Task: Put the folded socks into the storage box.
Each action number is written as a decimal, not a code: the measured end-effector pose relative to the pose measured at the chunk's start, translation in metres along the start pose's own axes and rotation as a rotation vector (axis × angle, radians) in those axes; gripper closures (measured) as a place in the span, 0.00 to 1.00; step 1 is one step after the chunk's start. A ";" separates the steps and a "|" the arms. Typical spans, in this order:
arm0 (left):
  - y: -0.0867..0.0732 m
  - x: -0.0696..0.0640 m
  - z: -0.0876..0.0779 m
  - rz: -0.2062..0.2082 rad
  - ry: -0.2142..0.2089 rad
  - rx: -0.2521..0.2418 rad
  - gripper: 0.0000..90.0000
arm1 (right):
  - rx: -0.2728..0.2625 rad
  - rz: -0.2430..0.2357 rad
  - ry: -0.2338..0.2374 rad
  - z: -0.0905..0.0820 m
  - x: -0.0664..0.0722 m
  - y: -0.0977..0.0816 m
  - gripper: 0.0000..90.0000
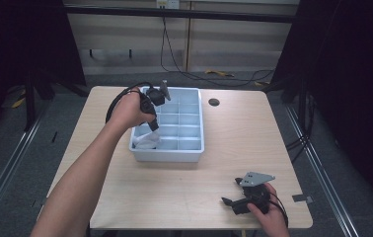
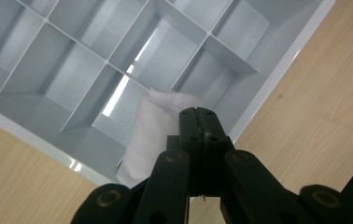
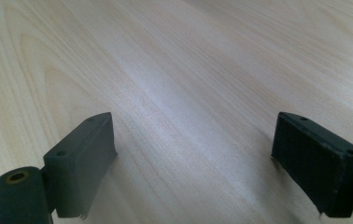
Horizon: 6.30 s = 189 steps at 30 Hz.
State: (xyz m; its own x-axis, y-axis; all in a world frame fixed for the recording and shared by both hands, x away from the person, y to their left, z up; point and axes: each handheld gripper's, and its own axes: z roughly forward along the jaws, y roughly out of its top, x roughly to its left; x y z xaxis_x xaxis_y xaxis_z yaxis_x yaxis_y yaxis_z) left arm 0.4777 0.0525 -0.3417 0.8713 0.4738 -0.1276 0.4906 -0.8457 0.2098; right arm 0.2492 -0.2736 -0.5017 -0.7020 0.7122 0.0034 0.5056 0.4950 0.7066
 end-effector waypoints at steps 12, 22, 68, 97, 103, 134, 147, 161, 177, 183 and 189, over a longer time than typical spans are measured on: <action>0.001 -0.002 0.025 0.015 0.004 0.060 1.00 | 0.000 -0.001 -0.001 0.000 0.000 0.000 0.14; -0.010 0.000 0.049 0.001 0.024 0.113 1.00 | -0.002 0.000 -0.002 0.000 0.000 0.000 0.14; -0.048 0.014 0.077 -0.052 0.015 0.145 1.00 | -0.002 -0.005 -0.002 0.000 0.000 0.000 0.14; -0.016 0.003 0.030 -0.023 0.026 0.054 1.00 | -0.002 -0.004 -0.002 0.000 0.000 0.000 0.14; -0.015 0.002 0.051 -0.025 0.033 0.086 1.00 | -0.002 -0.004 -0.002 0.000 0.001 0.000 0.14; -0.031 0.011 0.092 -0.093 0.020 0.131 1.00 | -0.002 -0.003 0.004 0.000 0.002 -0.001 0.14; -0.034 0.012 0.092 -0.088 0.017 0.121 1.00 | -0.002 -0.003 0.004 0.000 0.002 -0.001 0.14; -0.032 0.007 0.051 -0.072 0.057 0.052 0.77 | -0.002 -0.002 0.003 0.000 0.002 -0.001 0.14; -0.048 0.001 0.020 -0.088 0.056 -0.054 0.36 | -0.003 -0.003 0.003 0.000 0.002 -0.001 0.14; -0.053 -0.001 0.014 -0.094 0.050 -0.069 0.30 | -0.004 -0.004 0.004 0.000 0.002 -0.001 0.14; -0.061 -0.001 0.012 -0.102 0.046 -0.070 0.26 | -0.004 -0.006 0.004 0.000 0.002 -0.001 0.14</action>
State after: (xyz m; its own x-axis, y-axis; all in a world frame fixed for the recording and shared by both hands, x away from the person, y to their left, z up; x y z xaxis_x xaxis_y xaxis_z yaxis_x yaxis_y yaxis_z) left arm 0.4473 0.1009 -0.3658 0.8158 0.5684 -0.1070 0.5744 -0.7743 0.2656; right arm 0.2473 -0.2729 -0.5020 -0.7067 0.7075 0.0020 0.4996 0.4970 0.7095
